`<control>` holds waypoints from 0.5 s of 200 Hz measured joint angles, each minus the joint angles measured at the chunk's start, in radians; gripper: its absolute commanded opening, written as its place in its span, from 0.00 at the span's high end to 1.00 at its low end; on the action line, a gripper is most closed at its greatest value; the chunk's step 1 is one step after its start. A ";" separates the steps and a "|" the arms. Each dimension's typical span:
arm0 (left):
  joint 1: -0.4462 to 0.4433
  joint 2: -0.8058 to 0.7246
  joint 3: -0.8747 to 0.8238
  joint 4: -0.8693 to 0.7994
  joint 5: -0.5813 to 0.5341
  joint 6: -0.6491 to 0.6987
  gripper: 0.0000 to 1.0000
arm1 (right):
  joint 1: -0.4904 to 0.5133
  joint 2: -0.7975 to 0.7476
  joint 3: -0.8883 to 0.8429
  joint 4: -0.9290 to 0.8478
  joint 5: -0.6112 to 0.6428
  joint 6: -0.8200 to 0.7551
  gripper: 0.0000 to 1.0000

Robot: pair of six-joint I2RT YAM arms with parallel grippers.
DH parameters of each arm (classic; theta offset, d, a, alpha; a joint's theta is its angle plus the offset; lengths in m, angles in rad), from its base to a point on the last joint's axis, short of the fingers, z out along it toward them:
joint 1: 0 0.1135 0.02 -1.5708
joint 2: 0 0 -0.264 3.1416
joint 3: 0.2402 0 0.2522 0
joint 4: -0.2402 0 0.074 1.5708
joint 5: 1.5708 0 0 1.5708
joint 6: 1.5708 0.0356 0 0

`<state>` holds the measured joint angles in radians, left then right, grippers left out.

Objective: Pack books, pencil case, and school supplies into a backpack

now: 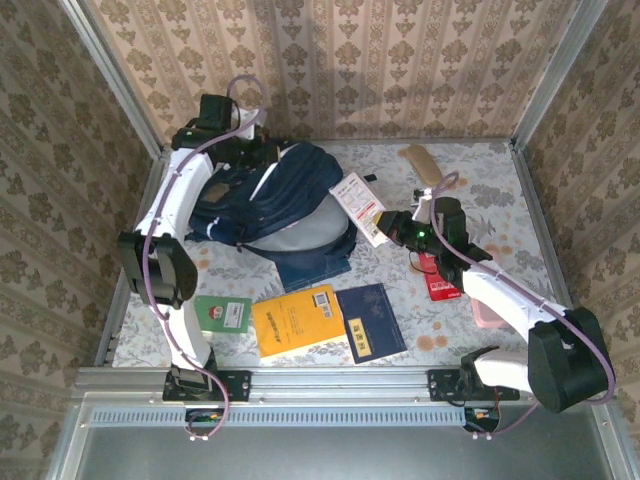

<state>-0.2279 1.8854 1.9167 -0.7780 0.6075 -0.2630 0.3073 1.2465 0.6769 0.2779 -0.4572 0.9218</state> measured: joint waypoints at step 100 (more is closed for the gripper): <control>-0.002 -0.097 0.068 0.072 0.104 -0.047 0.88 | 0.051 0.048 -0.014 -0.025 0.005 -0.010 0.99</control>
<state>-0.2295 1.7882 1.9846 -0.7059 0.7116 -0.3099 0.3580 1.2949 0.6628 0.2527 -0.4526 0.9115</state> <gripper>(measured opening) 0.051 0.129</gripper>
